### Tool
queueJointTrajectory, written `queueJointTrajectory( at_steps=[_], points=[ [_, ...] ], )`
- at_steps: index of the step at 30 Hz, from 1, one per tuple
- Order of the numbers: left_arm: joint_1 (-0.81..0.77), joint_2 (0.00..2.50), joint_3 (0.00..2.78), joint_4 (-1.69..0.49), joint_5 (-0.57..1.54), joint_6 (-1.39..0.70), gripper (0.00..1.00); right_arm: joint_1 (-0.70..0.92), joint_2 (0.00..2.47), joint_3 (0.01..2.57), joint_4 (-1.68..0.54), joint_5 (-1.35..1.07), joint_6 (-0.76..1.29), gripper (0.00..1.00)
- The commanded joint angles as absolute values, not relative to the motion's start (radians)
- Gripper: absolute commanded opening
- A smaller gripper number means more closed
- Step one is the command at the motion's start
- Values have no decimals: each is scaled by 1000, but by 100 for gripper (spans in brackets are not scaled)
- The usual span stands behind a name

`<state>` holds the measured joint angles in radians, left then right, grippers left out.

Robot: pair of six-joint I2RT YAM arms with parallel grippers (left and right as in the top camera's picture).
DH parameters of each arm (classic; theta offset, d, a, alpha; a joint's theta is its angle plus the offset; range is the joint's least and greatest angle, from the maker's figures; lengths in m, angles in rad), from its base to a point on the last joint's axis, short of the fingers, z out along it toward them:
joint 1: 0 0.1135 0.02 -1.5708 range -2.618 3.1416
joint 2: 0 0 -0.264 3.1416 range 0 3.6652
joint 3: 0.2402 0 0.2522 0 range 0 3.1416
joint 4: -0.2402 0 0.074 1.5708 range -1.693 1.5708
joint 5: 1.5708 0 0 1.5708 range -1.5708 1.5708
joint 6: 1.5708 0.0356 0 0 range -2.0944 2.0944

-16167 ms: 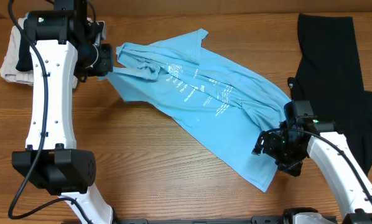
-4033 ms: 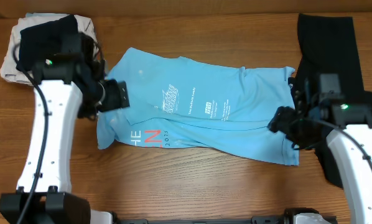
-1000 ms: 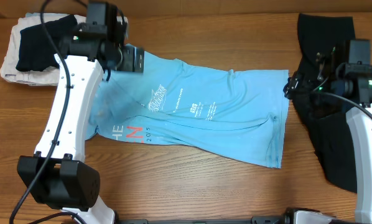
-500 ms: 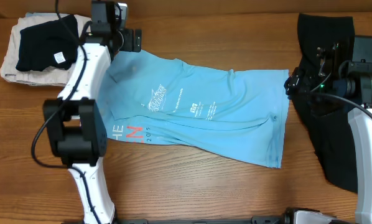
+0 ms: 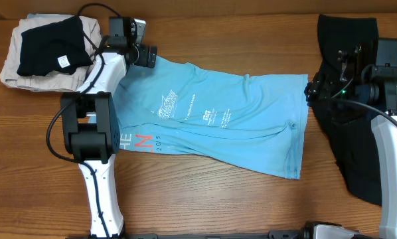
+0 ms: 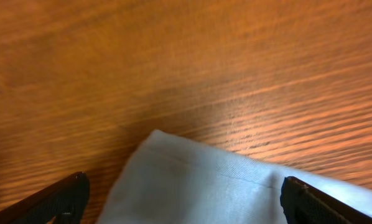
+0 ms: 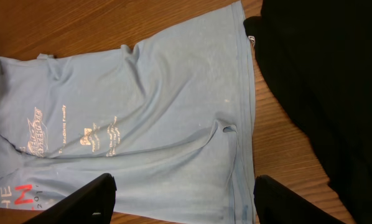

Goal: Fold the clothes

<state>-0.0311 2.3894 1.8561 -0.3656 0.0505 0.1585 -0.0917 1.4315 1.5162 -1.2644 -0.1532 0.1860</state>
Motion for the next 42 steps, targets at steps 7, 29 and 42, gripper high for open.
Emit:
queueJointTrajectory(
  at_steps=[7, 29, 42],
  points=[
    [-33, 2448, 1869, -328, 76, 187, 100, -97, 1427, 1533, -1247, -159, 182, 75],
    [-34, 2357, 1913, -460, 78, 159, 17, -97, 1443, 1533, -1174, -156, 150, 60],
    [-34, 2089, 1942, -669, 79, 4, 4, -96, 1671, 1533, -866, -28, 76, 46]
  ],
)
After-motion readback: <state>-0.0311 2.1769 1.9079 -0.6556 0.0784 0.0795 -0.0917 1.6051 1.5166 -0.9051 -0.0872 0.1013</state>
